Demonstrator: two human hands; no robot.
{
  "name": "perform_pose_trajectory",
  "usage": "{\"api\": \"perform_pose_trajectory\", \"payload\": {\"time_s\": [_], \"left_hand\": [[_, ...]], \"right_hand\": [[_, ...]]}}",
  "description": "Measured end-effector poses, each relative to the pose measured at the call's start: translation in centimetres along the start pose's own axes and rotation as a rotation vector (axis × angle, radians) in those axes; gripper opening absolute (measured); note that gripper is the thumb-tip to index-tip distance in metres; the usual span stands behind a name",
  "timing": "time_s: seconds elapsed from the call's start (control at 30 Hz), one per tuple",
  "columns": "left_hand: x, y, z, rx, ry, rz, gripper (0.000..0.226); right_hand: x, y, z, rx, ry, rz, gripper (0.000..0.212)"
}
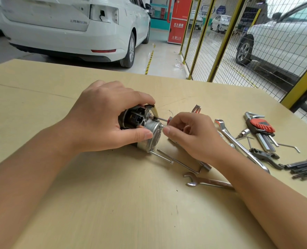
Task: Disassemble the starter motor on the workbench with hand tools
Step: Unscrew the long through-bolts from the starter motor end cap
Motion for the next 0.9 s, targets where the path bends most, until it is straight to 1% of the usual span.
{"api": "perform_pose_trajectory", "payload": {"time_s": [0.1, 0.17, 0.23, 0.3, 0.37, 0.43, 0.47, 0.5, 0.6, 0.63, 0.73, 0.83, 0.9], "left_hand": [[0.0, 0.0, 0.0, 0.001, 0.002, 0.002, 0.059], [0.0, -0.1, 0.0, 0.001, -0.001, 0.001, 0.059], [0.0, -0.1, 0.0, -0.002, 0.0, 0.002, 0.059], [0.0, 0.0, 0.0, -0.001, 0.001, 0.002, 0.059], [0.0, 0.0, 0.0, 0.003, 0.003, 0.0, 0.058], [0.0, 0.0, -0.1, 0.006, 0.005, -0.002, 0.057], [0.0, 0.0, -0.1, 0.006, 0.004, -0.001, 0.057], [0.0, 0.0, -0.1, 0.006, 0.003, 0.001, 0.057], [0.0, 0.0, 0.0, 0.005, 0.004, 0.001, 0.058], [0.0, 0.0, 0.0, 0.005, 0.004, 0.002, 0.058], [0.0, 0.0, -0.1, 0.009, 0.007, 0.001, 0.057], [0.0, 0.1, -0.1, 0.012, 0.007, -0.001, 0.057], [0.0, 0.1, -0.1, 0.011, 0.005, -0.002, 0.057]], "right_hand": [[0.5, 0.3, -0.2, 0.022, -0.07, 0.091, 0.032], [0.3, 0.0, -0.1, -0.005, -0.029, 0.125, 0.03], [-0.1, -0.1, 0.0, -0.023, 0.034, 0.091, 0.022], [-0.3, -0.3, 0.1, -0.028, 0.042, 0.032, 0.018], [0.0, -0.1, 0.0, -0.009, -0.023, 0.033, 0.021], [0.6, 0.2, -0.1, 0.021, -0.108, 0.106, 0.034], [0.8, 0.3, -0.1, 0.022, -0.123, 0.135, 0.037], [0.8, 0.3, -0.1, 0.009, -0.105, 0.147, 0.036], [0.0, 0.1, -0.1, -0.02, 0.017, 0.107, 0.022], [-0.1, 0.1, -0.1, -0.024, 0.037, 0.089, 0.021], [0.1, 0.1, 0.0, -0.019, -0.025, 0.079, 0.018], [0.9, 0.5, -0.1, -0.008, -0.124, 0.133, 0.035], [0.9, 0.4, -0.1, -0.021, -0.088, 0.156, 0.033]]}}
Point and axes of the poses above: each hand's wrist, its own z-axis away from the middle knuckle, its own x-axis out of the palm, y = z × x, the point moved 6 cm from there along -z, towards the middle knuckle, and after that the axes turned 14 degrees about x, right-handed, at the moved point
